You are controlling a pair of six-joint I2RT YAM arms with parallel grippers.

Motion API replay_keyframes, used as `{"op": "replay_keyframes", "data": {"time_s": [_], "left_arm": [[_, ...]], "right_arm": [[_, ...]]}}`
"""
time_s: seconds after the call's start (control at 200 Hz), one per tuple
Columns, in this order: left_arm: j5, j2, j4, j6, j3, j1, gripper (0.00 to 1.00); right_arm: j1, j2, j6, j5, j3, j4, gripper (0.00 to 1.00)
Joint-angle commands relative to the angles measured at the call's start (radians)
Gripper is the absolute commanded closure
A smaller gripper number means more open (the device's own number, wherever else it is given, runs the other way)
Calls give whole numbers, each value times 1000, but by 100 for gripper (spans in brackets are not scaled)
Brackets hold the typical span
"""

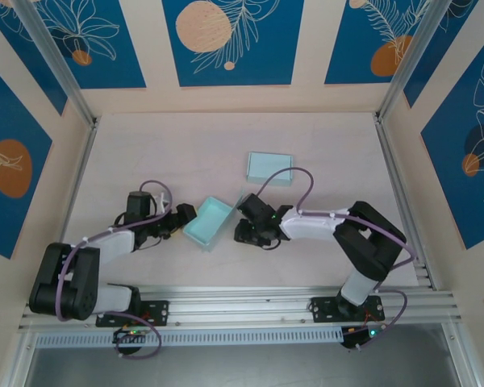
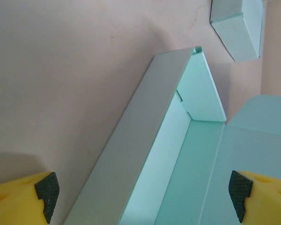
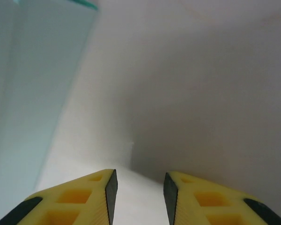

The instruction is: Fold the paper box

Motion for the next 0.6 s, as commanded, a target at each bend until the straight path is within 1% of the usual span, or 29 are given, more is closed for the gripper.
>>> {"op": "replay_keyframes", "data": {"time_s": [0.0,0.26,0.45,0.5,0.595], "left_arm": [[-18,-43,9,-49,-21,-40,6],[-99,-64,74,-131,-20,-160,5],[-157,-48,106,-169,3,-251,4],[-164,-36,124,-177,10,-276,4],[-167,-6,157,-194,27,-320,4]], "right_arm": [[-47,70,-23,-79,82,86,65],[-163,245,-150,-170,322,9,65],[-278,369,-230,-280,490,-45,65],[-296,382,-257,-280,526,-73,65],[-329,370,-300,-239,563,-128,65]]}}
